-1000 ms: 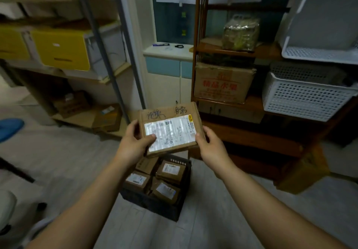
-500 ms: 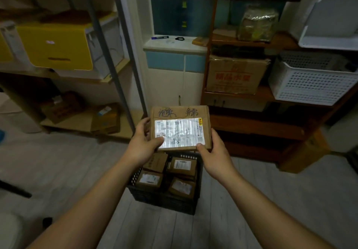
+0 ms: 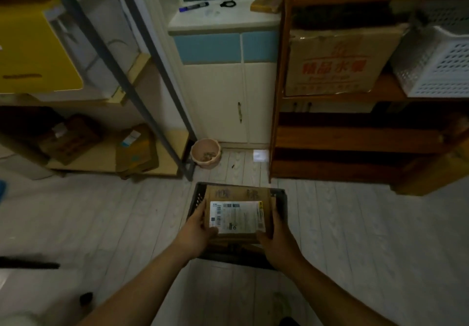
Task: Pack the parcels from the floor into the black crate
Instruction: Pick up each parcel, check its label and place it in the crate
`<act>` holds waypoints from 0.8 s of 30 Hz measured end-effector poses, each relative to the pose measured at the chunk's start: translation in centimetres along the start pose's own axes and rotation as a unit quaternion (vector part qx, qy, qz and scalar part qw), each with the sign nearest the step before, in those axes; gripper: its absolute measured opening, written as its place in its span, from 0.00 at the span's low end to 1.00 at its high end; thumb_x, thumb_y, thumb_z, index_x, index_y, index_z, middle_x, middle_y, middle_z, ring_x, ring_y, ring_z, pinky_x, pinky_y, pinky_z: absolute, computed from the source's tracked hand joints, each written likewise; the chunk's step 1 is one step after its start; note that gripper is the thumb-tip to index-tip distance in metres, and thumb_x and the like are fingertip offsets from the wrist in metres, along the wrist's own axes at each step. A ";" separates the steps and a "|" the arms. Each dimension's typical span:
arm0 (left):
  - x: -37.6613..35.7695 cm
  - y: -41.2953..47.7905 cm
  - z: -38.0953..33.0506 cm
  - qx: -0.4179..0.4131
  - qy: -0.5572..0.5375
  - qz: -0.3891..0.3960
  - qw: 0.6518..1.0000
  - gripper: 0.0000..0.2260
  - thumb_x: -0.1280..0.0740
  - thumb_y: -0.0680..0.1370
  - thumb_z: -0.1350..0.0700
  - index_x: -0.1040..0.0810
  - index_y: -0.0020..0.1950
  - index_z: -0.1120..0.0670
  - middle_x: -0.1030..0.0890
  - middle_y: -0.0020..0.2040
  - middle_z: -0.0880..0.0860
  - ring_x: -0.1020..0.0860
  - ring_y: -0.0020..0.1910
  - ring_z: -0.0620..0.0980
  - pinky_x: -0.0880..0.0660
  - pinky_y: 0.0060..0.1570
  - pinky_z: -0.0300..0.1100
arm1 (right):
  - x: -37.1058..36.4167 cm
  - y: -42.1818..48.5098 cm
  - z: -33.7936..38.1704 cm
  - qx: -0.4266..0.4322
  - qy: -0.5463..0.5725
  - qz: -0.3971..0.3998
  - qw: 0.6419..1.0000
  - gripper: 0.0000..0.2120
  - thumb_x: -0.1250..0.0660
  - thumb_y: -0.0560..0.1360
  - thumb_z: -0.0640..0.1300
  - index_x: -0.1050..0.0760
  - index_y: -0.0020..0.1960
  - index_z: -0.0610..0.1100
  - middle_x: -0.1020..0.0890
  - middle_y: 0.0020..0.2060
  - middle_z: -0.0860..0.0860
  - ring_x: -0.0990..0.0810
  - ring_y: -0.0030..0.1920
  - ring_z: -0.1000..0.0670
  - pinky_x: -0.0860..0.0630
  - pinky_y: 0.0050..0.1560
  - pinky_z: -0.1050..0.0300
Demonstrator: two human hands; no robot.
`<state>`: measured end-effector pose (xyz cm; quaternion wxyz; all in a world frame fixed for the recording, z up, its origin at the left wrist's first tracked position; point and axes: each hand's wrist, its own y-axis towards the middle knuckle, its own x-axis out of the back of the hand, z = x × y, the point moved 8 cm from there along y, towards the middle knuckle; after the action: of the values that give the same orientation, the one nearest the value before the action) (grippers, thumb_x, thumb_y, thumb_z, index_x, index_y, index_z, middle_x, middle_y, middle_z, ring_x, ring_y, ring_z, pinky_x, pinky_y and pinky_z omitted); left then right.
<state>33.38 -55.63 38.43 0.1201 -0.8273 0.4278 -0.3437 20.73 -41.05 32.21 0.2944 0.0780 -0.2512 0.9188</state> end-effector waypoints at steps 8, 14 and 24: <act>-5.6 11.6 7.9 0.006 0.007 0.111 0.994 0.25 0.32 0.73 0.68 0.35 0.51 0.38 0.27 0.51 0.41 0.25 0.60 0.50 0.20 0.50 0.42 | -4.9 7.3 -10.0 -0.091 -0.048 -0.003 0.995 0.31 0.37 0.77 0.47 0.47 0.69 0.73 0.31 0.68 0.54 0.28 0.64 0.54 0.28 0.65 0.53; -13.1 20.9 18.2 -0.010 0.025 0.183 0.983 0.30 0.30 0.72 0.64 0.35 0.56 0.30 0.27 0.54 0.40 0.26 0.61 0.45 0.22 0.54 0.39 | -7.6 12.7 -21.1 -0.163 -0.129 -0.024 0.978 0.31 0.41 0.79 0.47 0.51 0.77 0.60 0.36 0.69 0.47 0.29 0.64 0.47 0.30 0.66 0.53; -25.2 29.7 31.3 -0.005 0.145 0.229 0.963 0.42 0.29 0.72 0.51 0.55 0.74 0.35 0.30 0.67 0.53 0.30 0.66 0.57 0.29 0.63 0.57 | -9.9 19.2 -36.4 -0.190 -0.285 0.038 0.939 0.34 0.42 0.80 0.48 0.58 0.78 0.52 0.44 0.71 0.39 0.33 0.66 0.38 0.30 0.66 0.46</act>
<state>25.81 -56.65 -10.94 0.1278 -0.6494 0.6201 -0.4212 17.80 -41.01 -10.06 0.1841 0.2699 -0.4973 0.8037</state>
